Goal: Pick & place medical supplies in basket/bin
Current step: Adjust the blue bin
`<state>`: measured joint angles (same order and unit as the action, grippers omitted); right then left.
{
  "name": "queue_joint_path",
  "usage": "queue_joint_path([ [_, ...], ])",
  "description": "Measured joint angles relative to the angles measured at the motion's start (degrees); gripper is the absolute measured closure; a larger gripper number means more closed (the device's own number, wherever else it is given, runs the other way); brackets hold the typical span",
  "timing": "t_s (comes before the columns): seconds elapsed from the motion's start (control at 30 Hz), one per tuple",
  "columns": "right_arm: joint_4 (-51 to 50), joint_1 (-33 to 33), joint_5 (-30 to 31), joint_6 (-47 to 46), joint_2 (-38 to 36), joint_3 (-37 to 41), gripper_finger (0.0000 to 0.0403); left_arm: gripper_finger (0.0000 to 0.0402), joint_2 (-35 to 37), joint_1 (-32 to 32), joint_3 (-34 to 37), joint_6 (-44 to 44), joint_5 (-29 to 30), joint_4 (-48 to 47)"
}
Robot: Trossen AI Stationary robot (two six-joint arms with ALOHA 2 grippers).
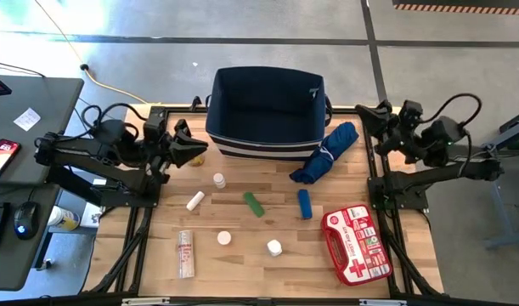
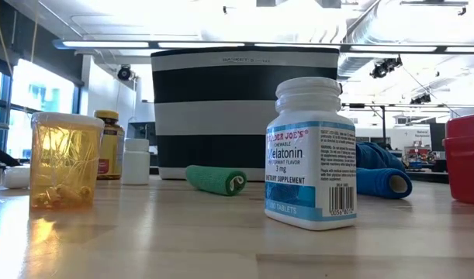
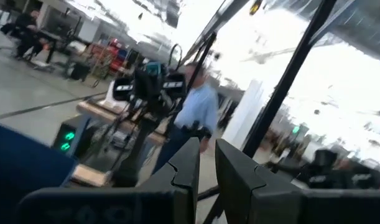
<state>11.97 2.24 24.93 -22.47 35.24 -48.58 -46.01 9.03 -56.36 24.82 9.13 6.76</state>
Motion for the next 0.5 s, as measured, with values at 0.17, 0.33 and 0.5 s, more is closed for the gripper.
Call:
queue_joint_path([
  [0.17,0.0,0.01,-2.48,2.37,1.19,-0.47,0.0402,0.0314,-0.1,-0.01,0.02,4.0,1.34,-0.82],
  [0.33,-8.38,0.06,-4.04,0.16,4.06,-0.28,0.0402,0.0314,-0.01,-0.01,0.02,5.46,5.12,-1.02],
  [0.5,-24.33,1.63,-9.56,-8.02,9.89,-0.22,0.0402,0.0314,-0.04,-0.01,0.02,5.74,6.83,-2.01],
])
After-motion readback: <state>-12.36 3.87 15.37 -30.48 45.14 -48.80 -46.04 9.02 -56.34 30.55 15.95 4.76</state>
